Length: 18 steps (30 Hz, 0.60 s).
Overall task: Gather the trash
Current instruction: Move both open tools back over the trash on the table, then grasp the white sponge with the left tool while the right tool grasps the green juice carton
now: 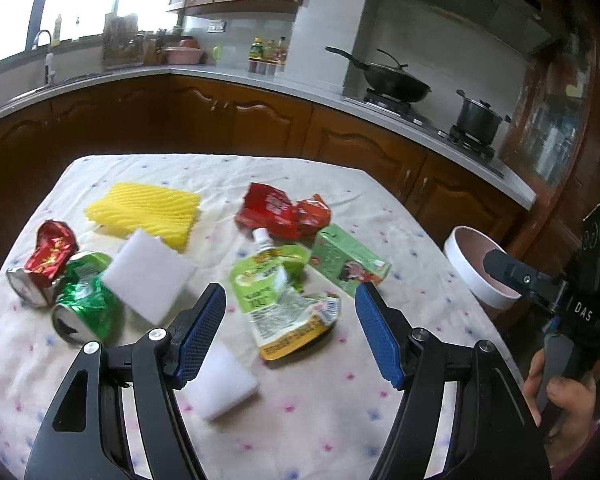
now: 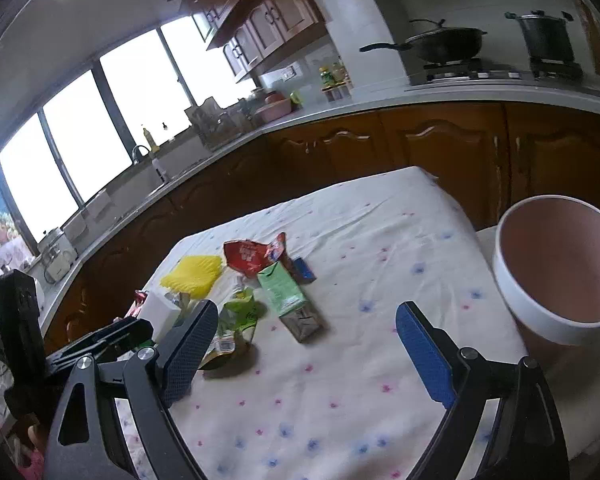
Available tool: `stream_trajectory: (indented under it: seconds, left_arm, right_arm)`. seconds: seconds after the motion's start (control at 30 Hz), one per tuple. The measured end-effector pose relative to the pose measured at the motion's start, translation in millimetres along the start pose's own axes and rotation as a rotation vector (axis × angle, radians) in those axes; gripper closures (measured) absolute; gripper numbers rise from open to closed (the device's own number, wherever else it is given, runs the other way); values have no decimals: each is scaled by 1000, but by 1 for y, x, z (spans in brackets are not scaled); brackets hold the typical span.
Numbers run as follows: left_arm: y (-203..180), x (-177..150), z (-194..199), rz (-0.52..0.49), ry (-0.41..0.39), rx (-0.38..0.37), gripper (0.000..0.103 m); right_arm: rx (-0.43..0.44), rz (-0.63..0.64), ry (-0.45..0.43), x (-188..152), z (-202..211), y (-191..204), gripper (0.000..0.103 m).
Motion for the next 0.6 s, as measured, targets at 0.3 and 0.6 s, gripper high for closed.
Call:
stream_trajectory:
  seconds: [0.3,0.6]
  left_arm:
    - [46,6,7,13,-6,73,34]
    - [73,11,-12,-43,38,120,34]
  right_arm:
    - [22,50,38,-4,-25,18,11]
    - [31,68,82,-7,-58,23,11]
Point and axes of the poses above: each gripper's, at about its wrist camera, not at the fingertips, and z roughly against the way its jaws point, y to its left, x to its top, the point moved 3 cm from there along -z, roughly the way its jaws point, and after that the axes turned 9 degrees about -y, right-handed, at the moved point
